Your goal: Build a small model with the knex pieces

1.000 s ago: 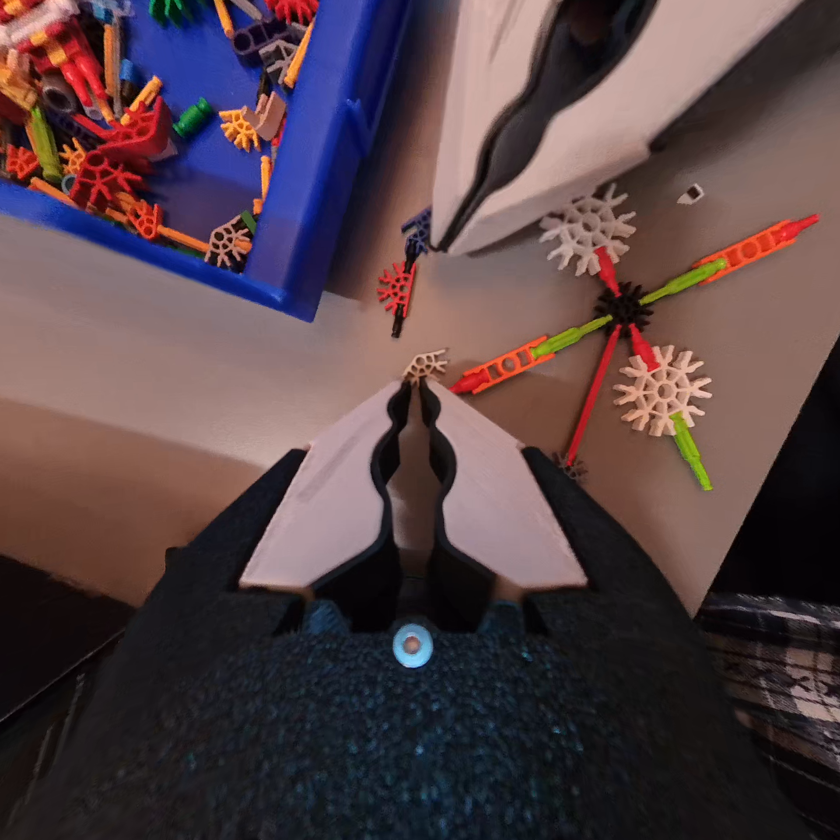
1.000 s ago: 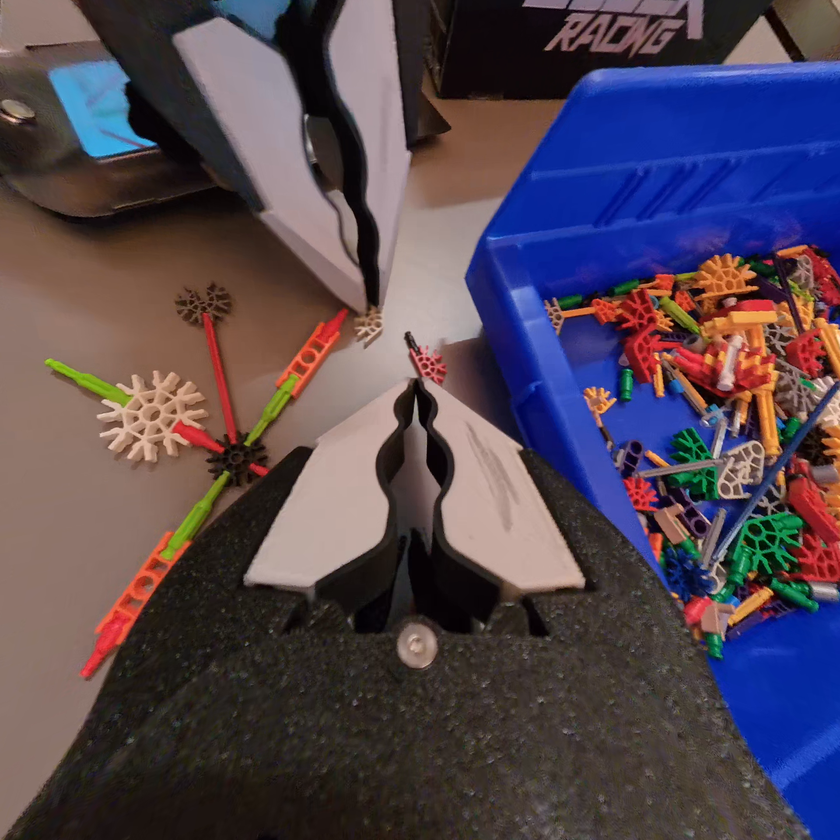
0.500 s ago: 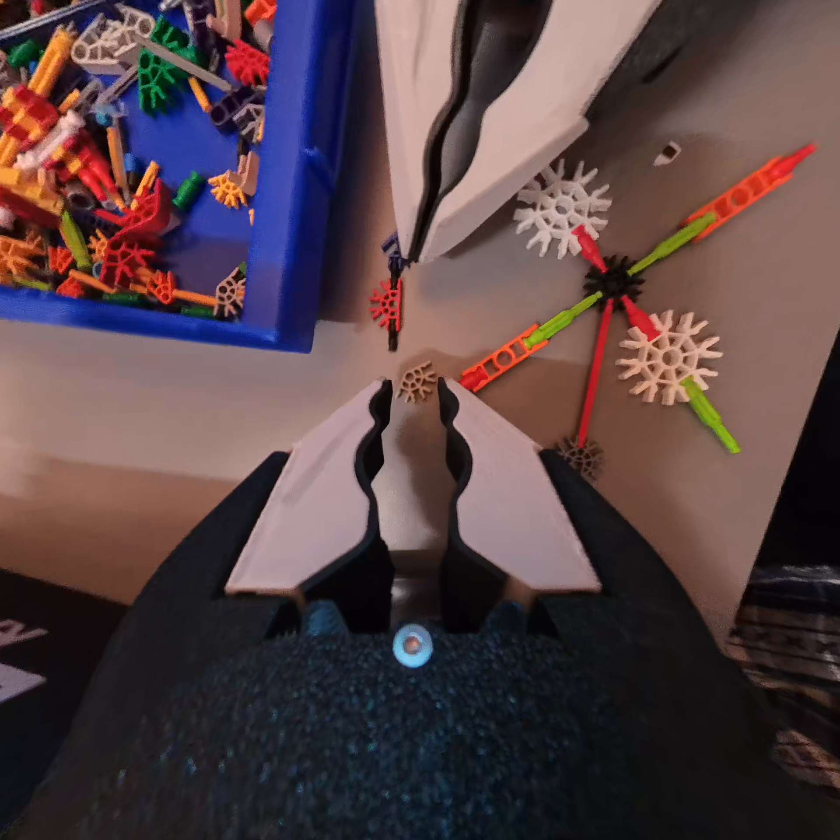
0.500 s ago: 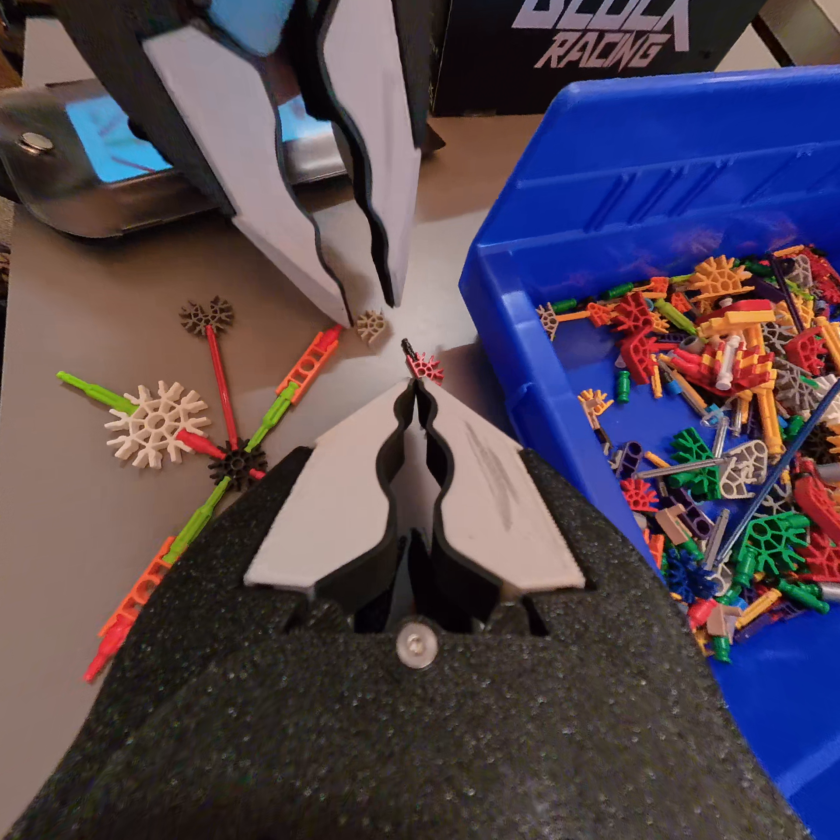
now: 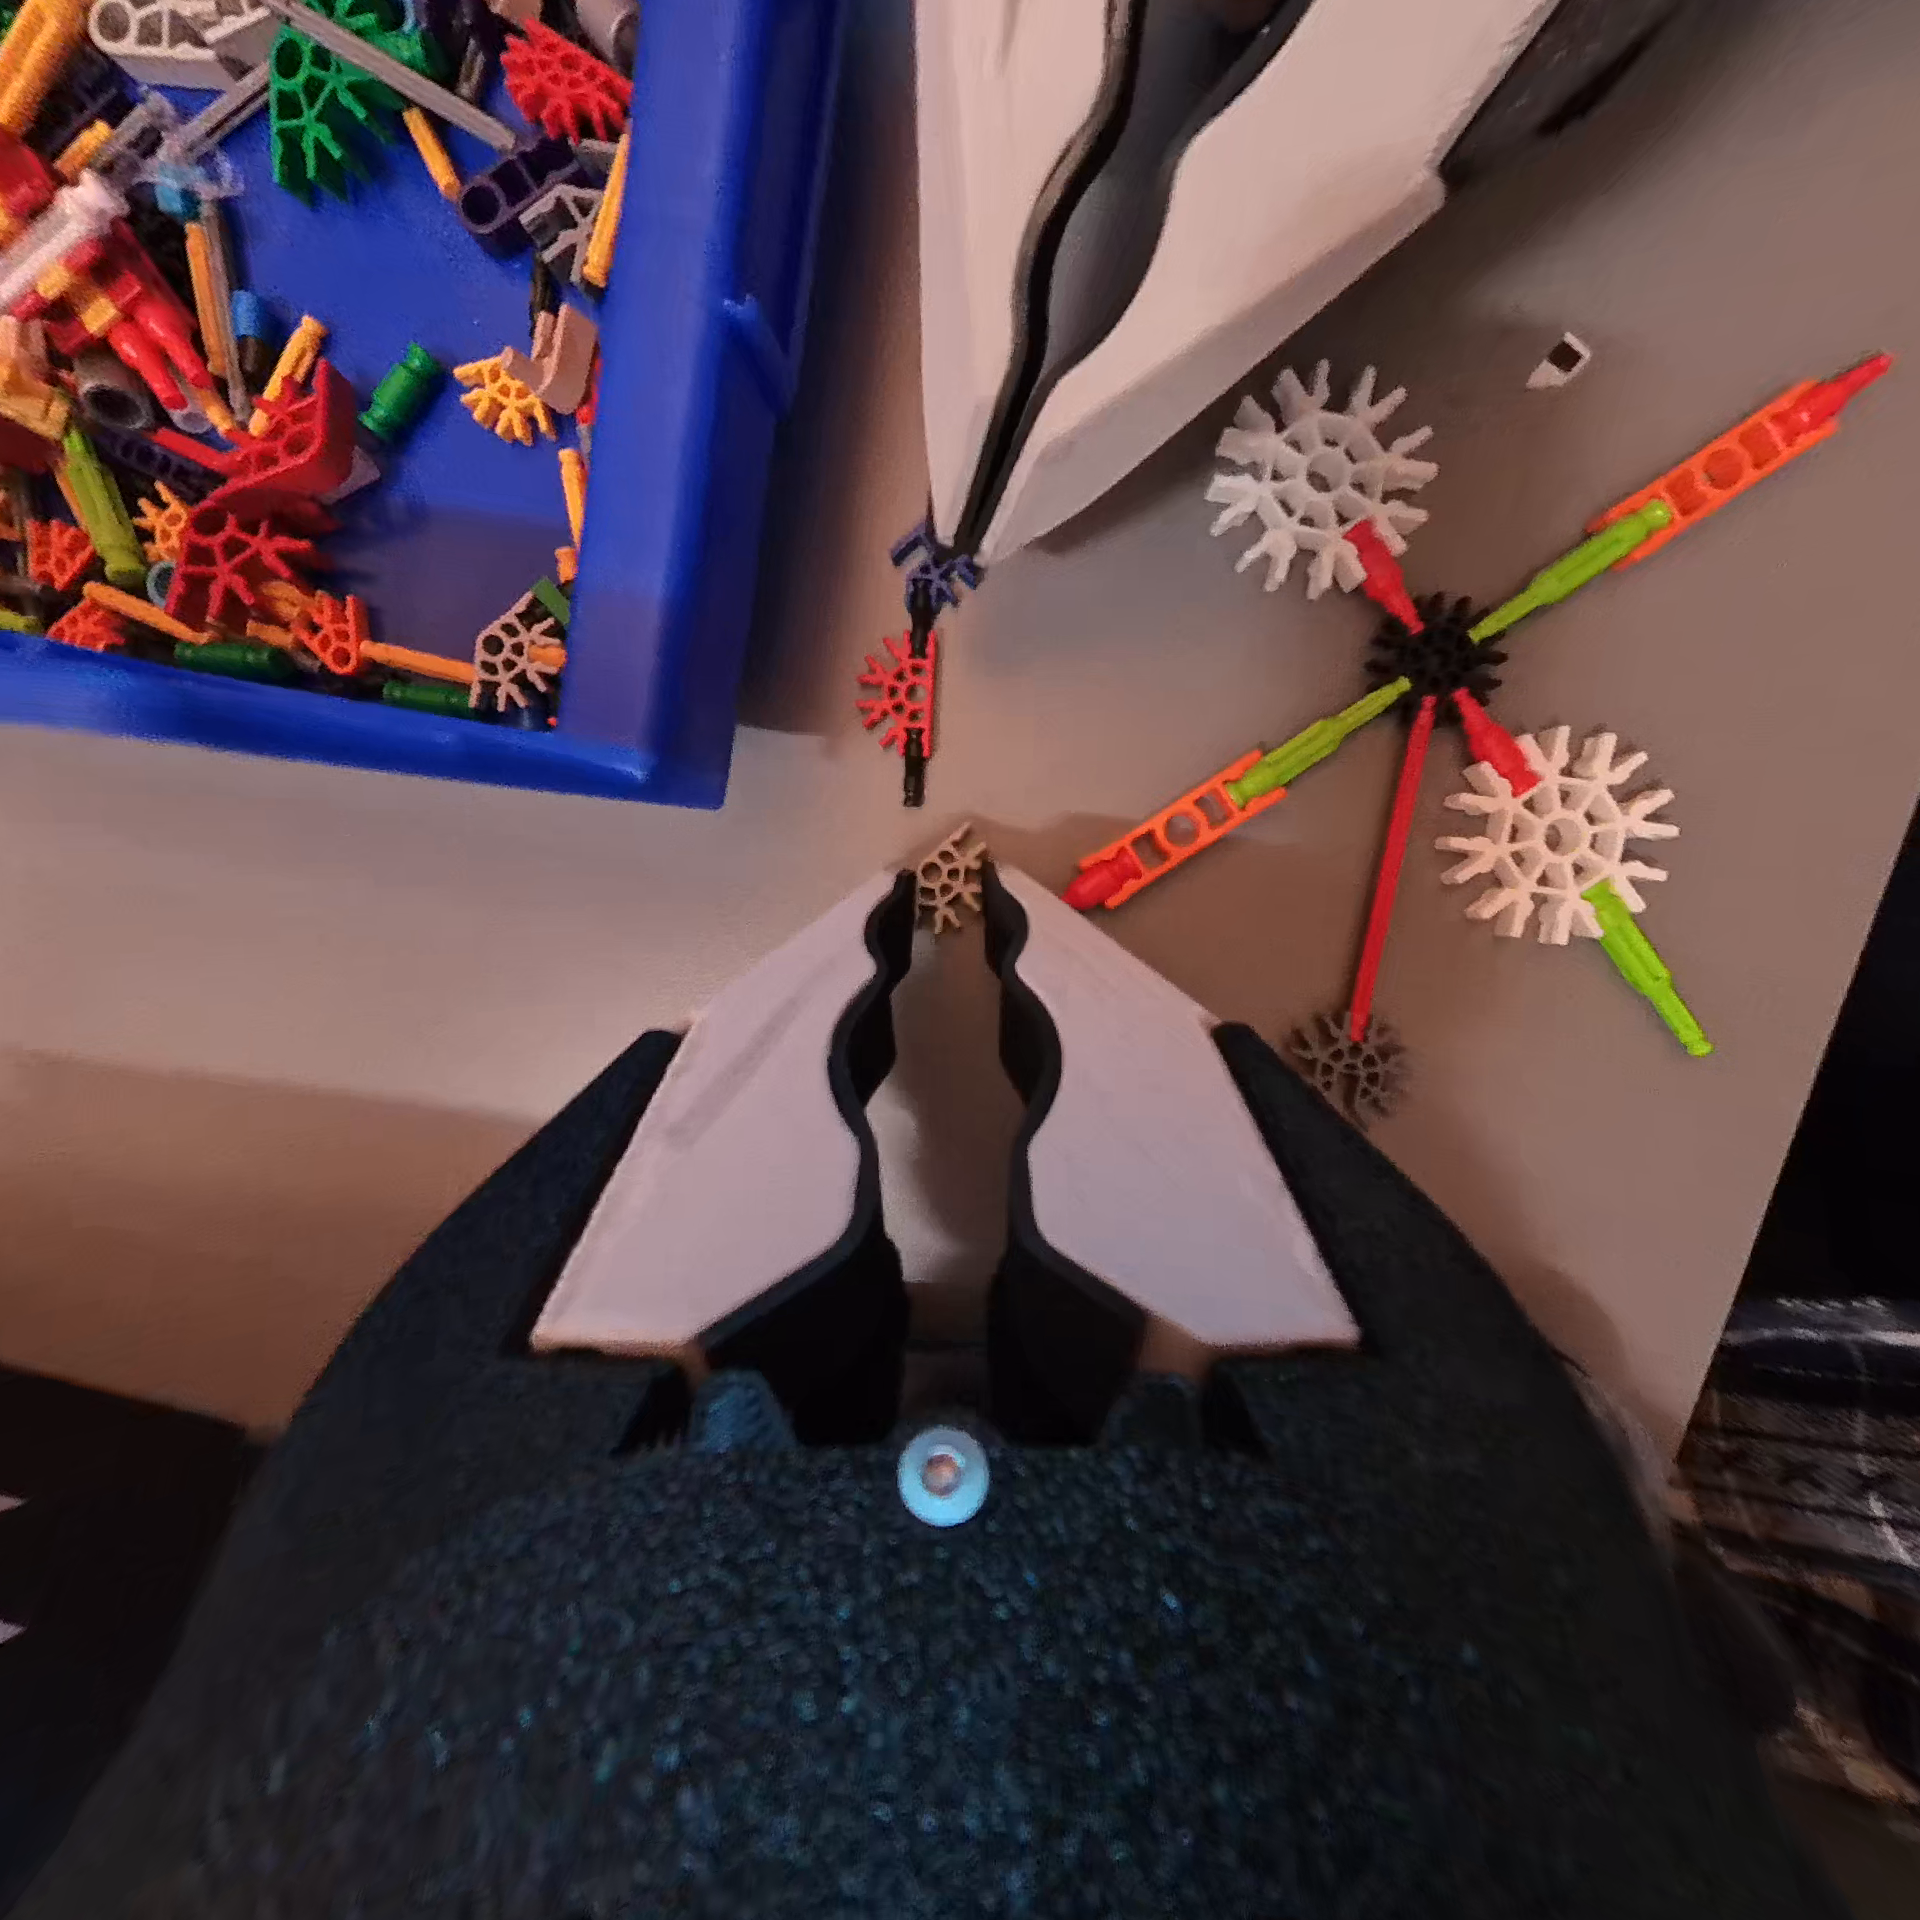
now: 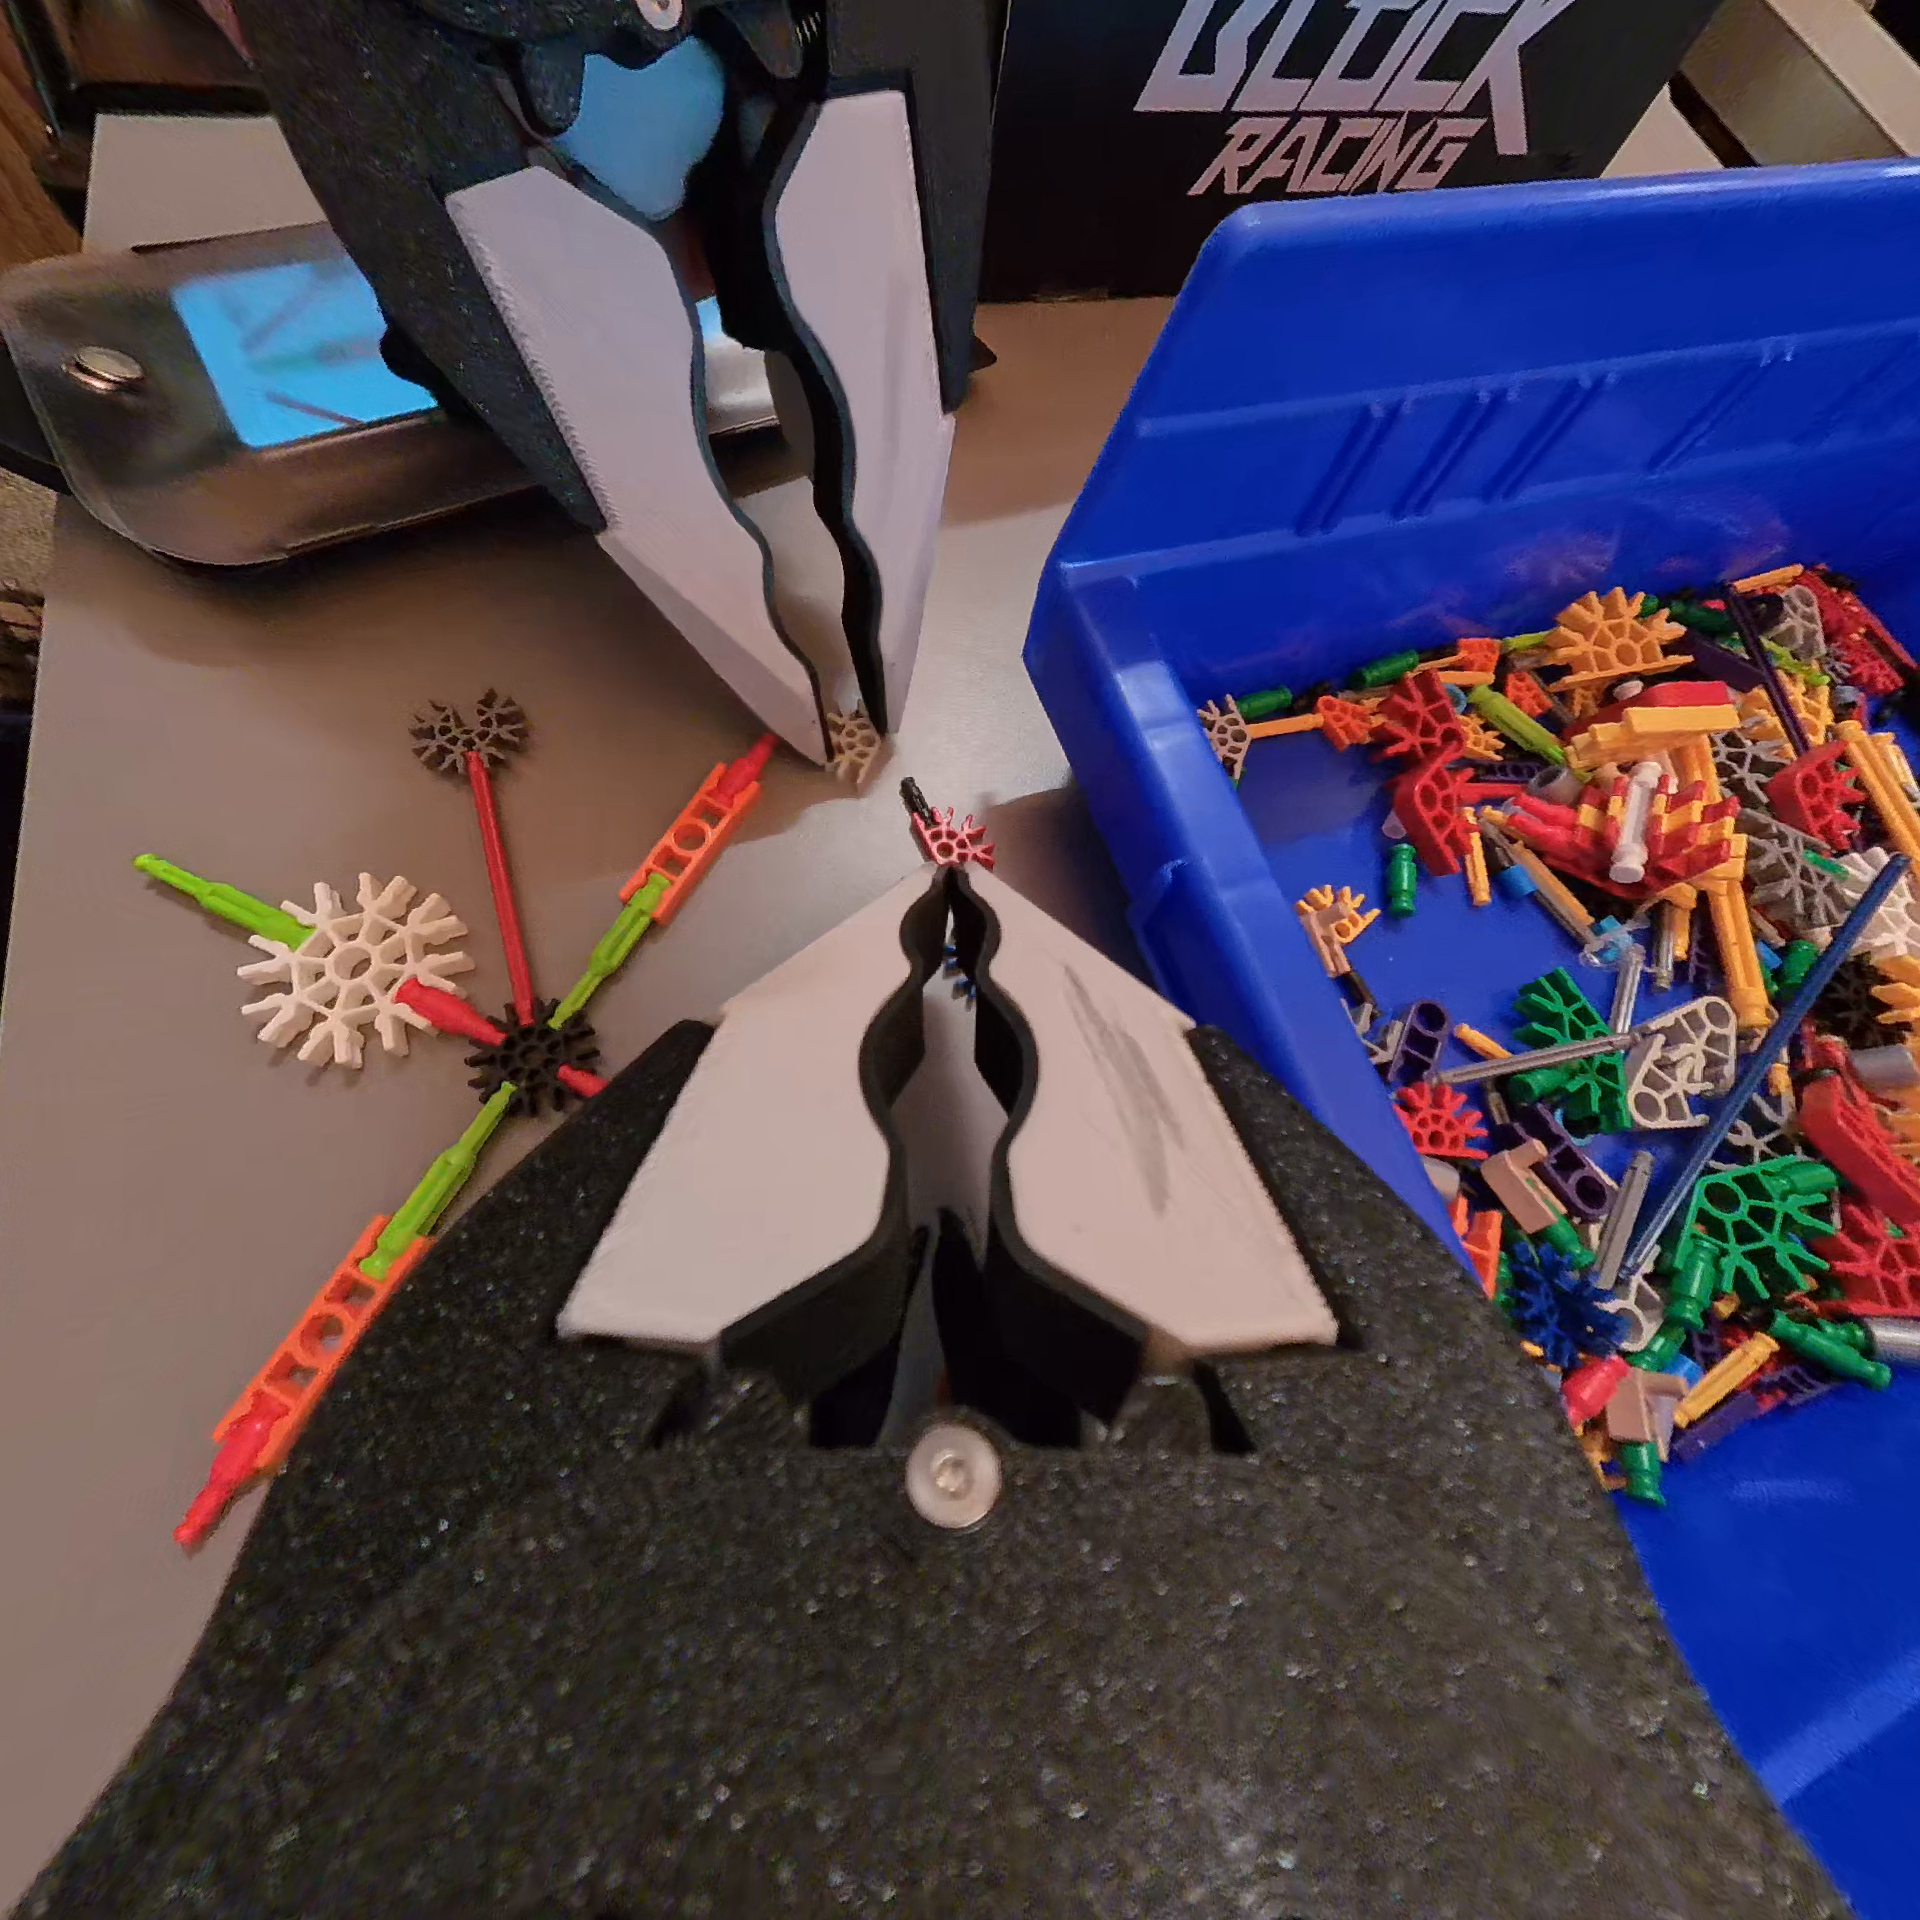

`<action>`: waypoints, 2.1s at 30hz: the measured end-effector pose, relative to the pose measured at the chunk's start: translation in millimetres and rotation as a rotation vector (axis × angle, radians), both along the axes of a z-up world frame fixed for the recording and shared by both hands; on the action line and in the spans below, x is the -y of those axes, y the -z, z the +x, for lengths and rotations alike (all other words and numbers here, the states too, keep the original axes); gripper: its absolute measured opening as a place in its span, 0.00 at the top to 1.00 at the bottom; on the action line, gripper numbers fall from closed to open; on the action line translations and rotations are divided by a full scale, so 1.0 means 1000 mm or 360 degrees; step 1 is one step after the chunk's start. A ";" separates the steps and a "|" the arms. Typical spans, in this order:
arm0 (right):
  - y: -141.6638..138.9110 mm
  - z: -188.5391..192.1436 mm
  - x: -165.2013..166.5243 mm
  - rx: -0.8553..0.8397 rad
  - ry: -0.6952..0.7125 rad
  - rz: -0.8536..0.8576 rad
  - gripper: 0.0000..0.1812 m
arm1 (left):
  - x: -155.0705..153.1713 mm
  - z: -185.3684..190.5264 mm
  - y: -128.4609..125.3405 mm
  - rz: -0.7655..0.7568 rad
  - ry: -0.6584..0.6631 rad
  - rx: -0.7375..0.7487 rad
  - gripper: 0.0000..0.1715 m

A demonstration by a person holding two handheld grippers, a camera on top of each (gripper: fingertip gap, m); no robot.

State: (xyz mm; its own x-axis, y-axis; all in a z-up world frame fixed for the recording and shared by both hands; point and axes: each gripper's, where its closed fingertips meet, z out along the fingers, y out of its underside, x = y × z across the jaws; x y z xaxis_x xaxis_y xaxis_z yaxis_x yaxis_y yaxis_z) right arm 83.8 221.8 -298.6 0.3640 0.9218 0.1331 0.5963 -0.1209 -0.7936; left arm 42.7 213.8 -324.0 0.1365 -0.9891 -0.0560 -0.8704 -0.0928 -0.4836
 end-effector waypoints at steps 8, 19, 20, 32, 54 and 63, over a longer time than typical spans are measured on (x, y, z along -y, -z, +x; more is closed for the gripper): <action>0.002 -0.001 -0.001 0.0042 0.0005 0.0040 1.00 | -0.003 0.003 -0.002 -0.0030 -0.0296 0.0093 0.93; 0.003 -0.001 0.000 0.0074 0.0002 0.0071 1.00 | -0.003 0.005 -0.005 -0.0042 -0.0475 0.0156 0.99; 0.003 -0.001 0.001 0.0072 -0.0001 0.0068 1.00 | 0.000 0.009 -0.009 -0.0031 -0.0406 0.0186 0.98; 0.016 -0.017 0.022 0.0246 -0.0119 -0.0016 1.00 | 0.014 0.004 0.001 -0.0094 -0.0277 0.0060 0.96; 0.018 -0.016 0.012 0.0288 -0.0054 -0.0104 1.00 | 0.020 0.005 -0.006 -0.0057 -0.0251 0.0175 0.90; 0.023 -0.023 0.015 0.0300 -0.0119 -0.0098 1.00 | 0.020 0.011 0.001 -0.0023 -0.0189 0.0103 0.89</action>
